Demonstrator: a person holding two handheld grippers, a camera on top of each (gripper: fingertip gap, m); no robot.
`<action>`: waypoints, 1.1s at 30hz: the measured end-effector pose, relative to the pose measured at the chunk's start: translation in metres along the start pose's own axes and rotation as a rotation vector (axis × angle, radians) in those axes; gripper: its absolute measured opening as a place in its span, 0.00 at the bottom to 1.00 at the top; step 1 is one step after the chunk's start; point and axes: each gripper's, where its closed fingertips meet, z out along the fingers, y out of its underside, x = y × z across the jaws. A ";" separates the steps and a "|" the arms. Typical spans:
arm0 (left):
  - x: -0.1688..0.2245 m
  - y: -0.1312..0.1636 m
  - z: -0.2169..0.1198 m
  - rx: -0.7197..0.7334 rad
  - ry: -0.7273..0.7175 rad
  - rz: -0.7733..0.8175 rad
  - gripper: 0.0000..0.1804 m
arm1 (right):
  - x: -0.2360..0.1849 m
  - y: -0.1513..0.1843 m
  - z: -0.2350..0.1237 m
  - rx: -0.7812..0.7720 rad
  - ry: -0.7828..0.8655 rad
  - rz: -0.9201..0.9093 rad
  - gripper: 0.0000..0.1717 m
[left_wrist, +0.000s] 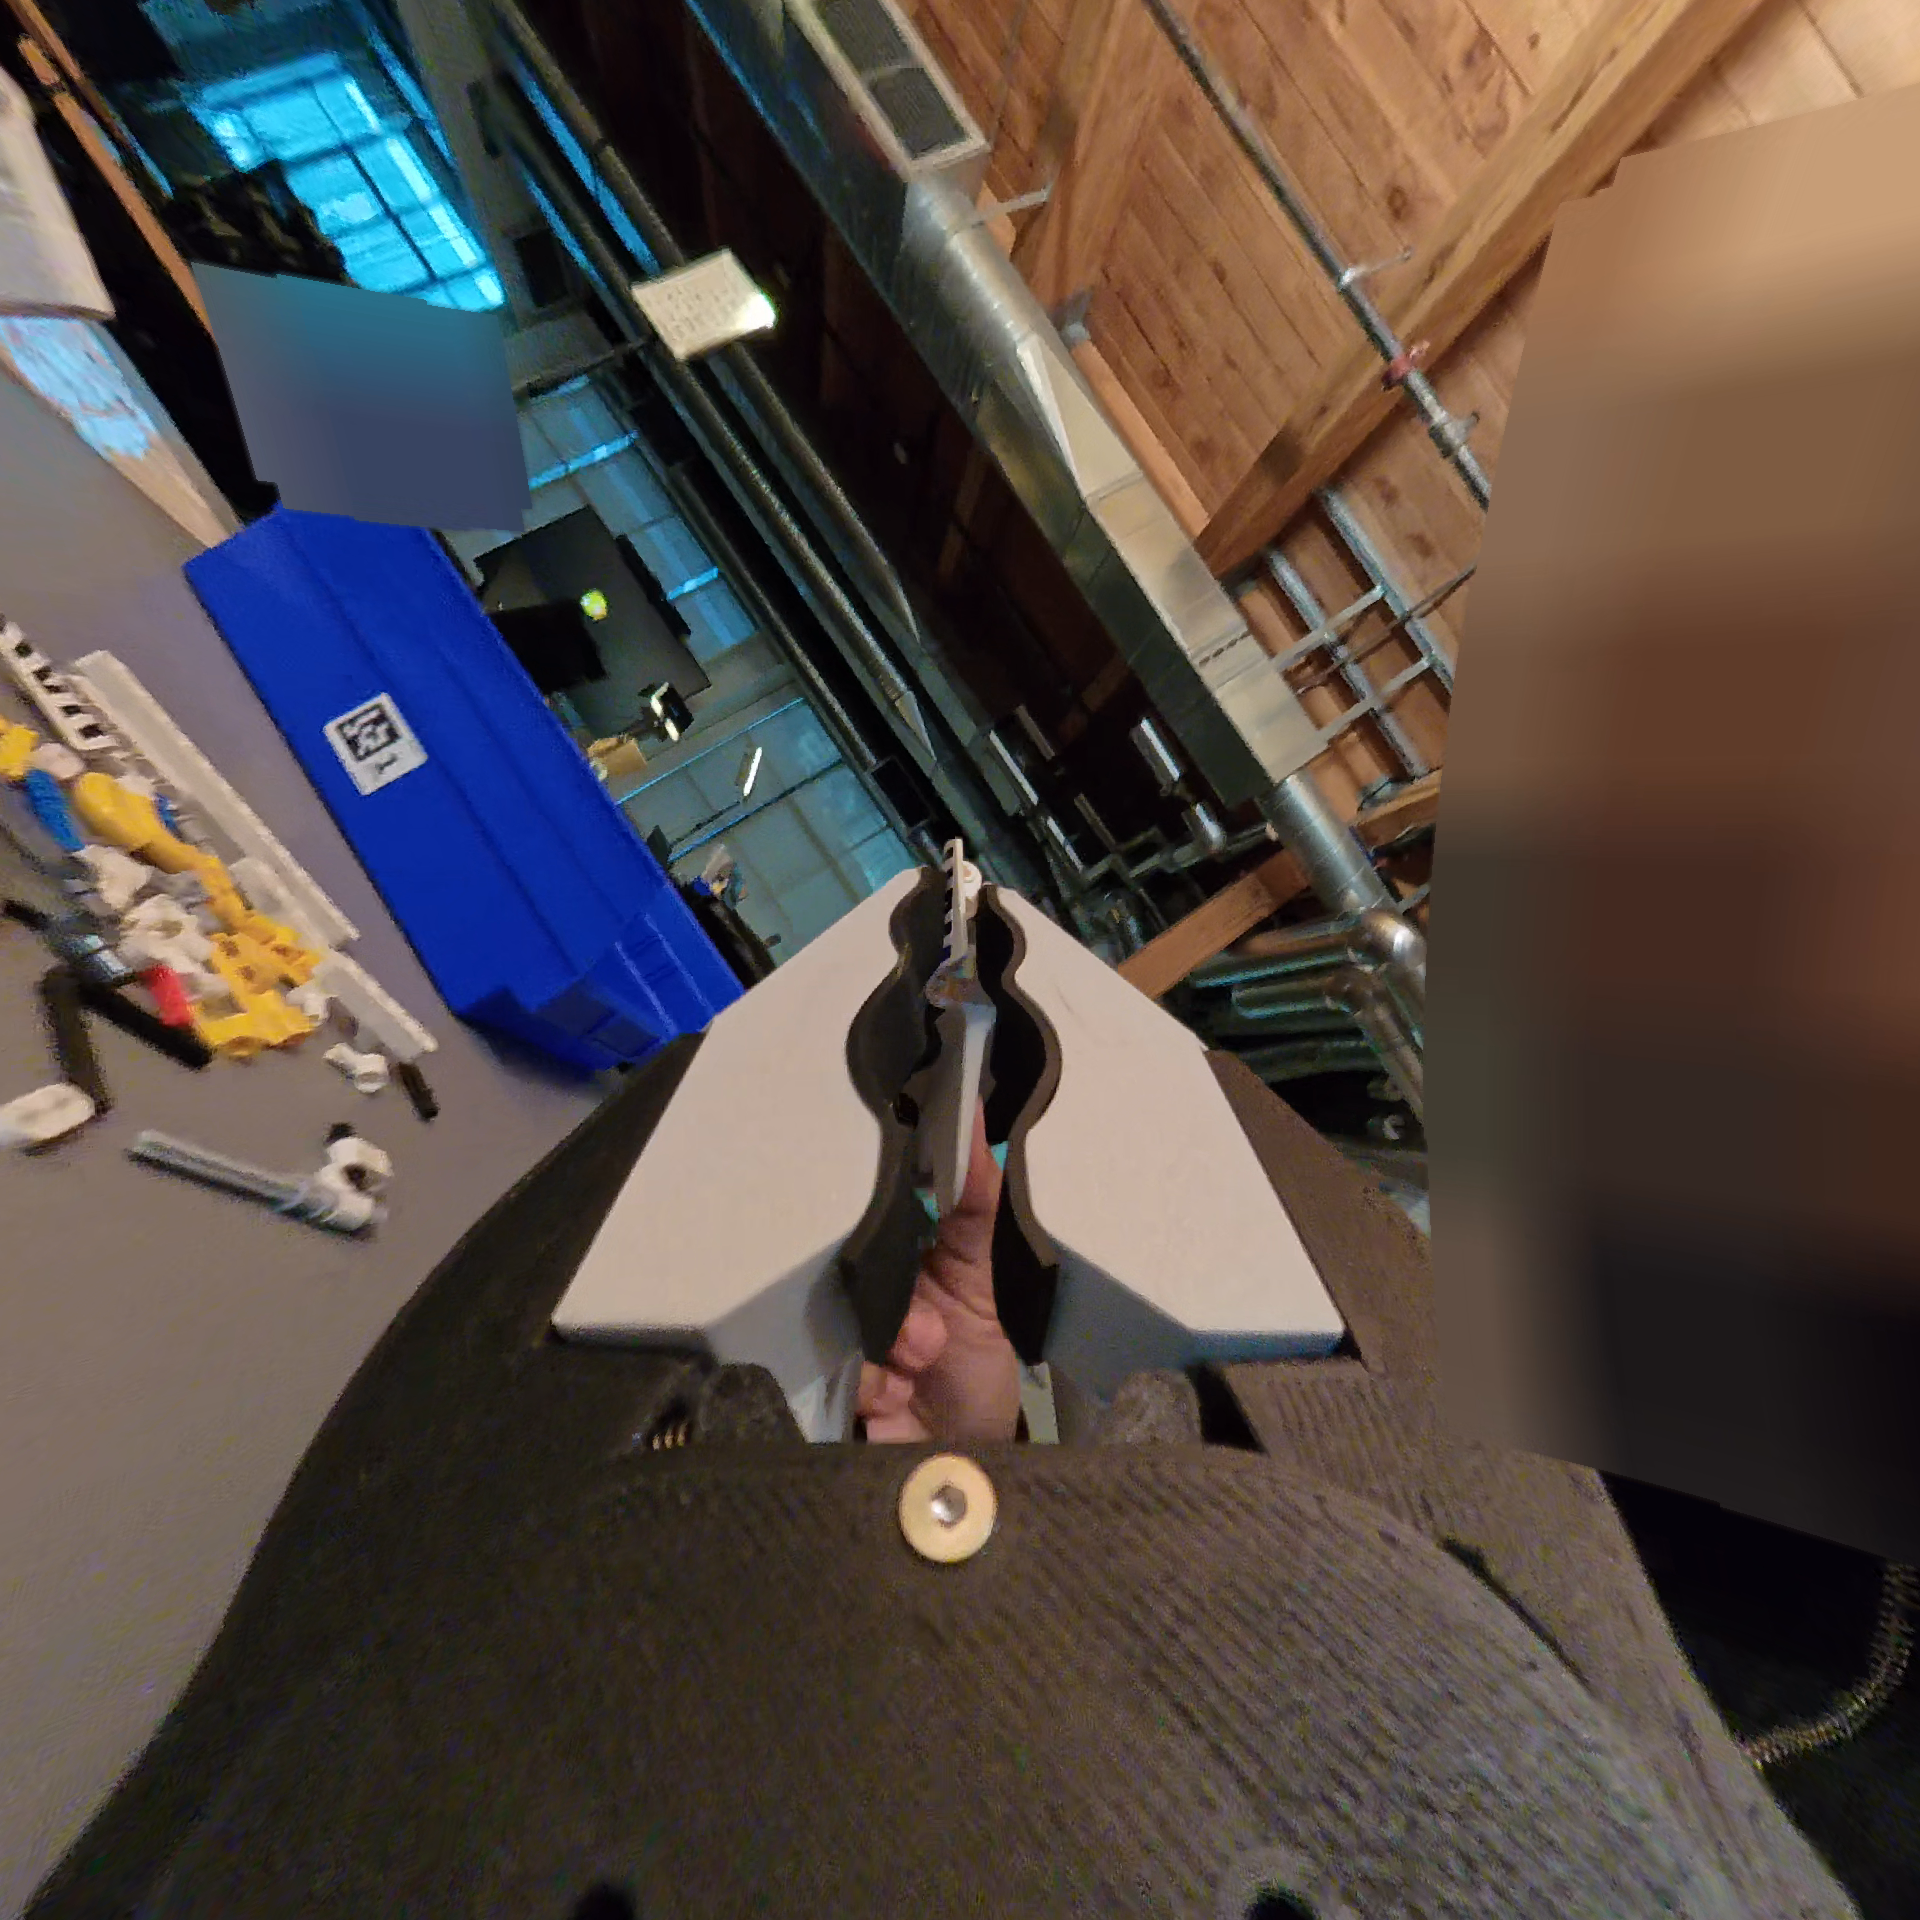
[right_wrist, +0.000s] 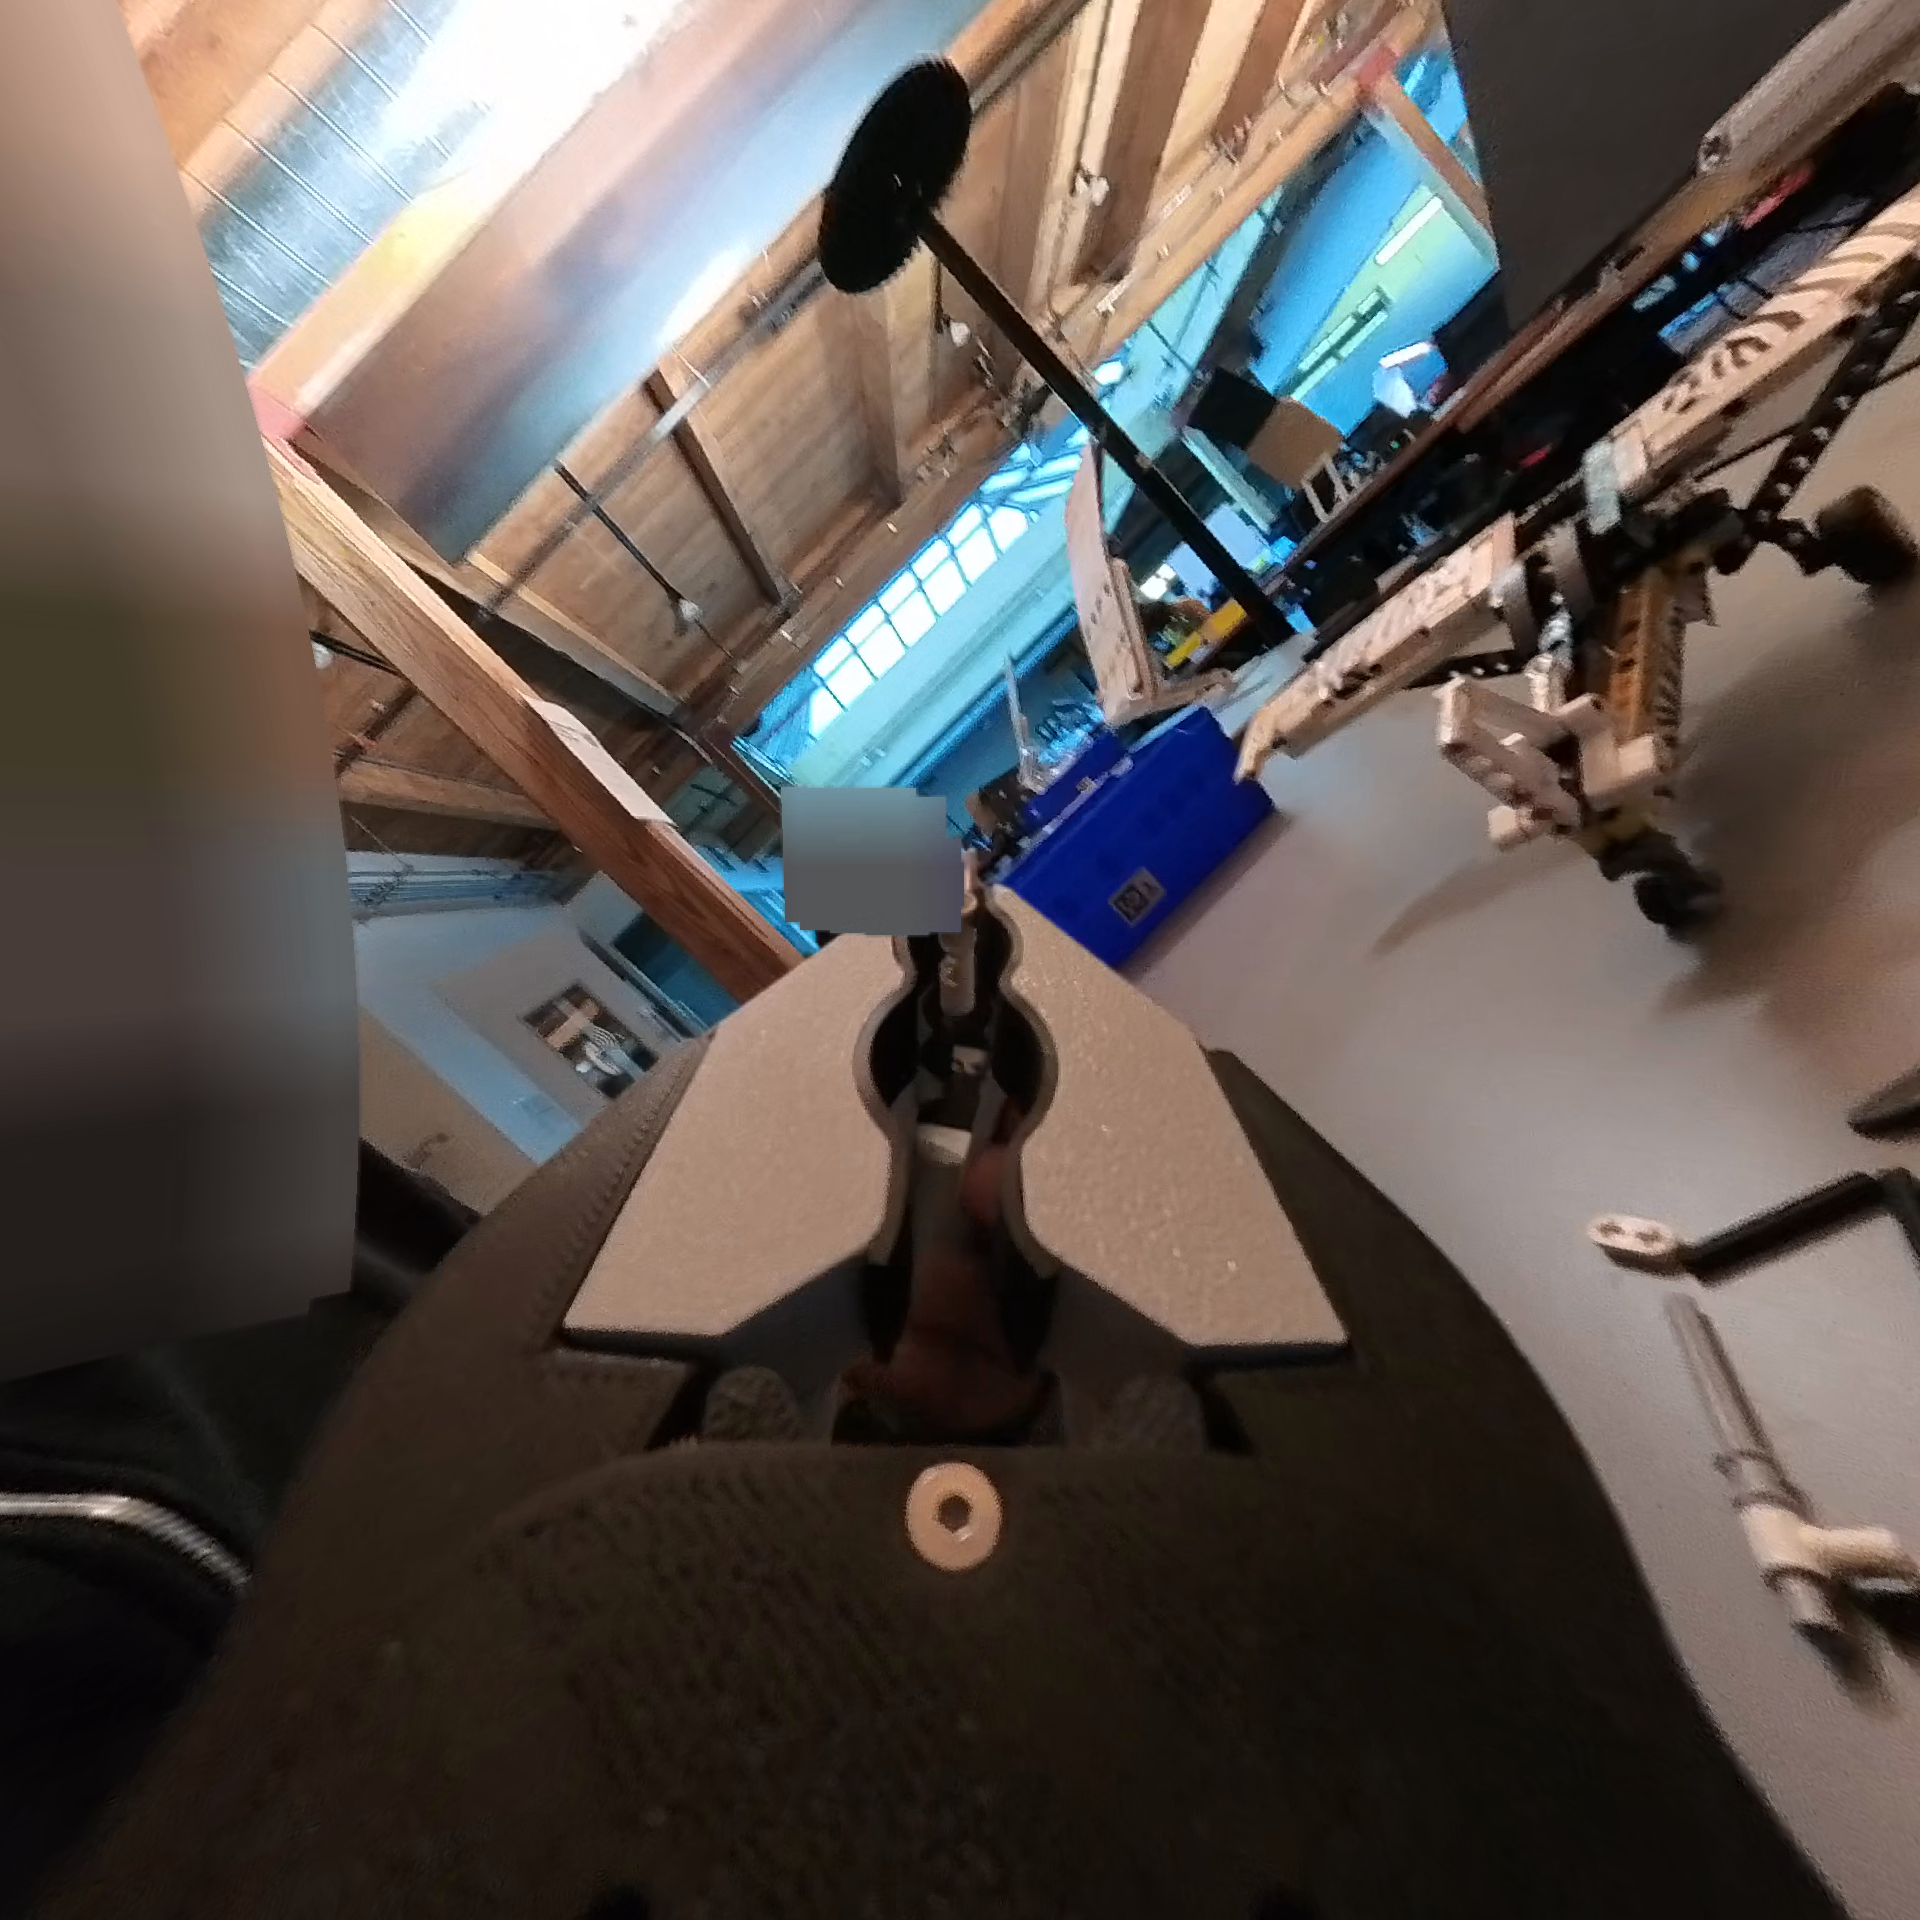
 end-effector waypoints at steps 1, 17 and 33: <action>-0.004 0.000 -0.002 -0.017 -0.014 0.004 0.01 | 0.004 0.002 -0.001 -0.013 0.019 -0.020 0.02; -0.003 -0.002 -0.008 -0.012 0.010 0.001 0.02 | 0.001 0.012 0.007 -0.056 0.009 -0.073 0.02; -0.001 0.017 -0.006 -0.126 0.010 0.096 0.03 | -0.004 0.010 -0.001 -0.137 -0.012 -0.139 0.02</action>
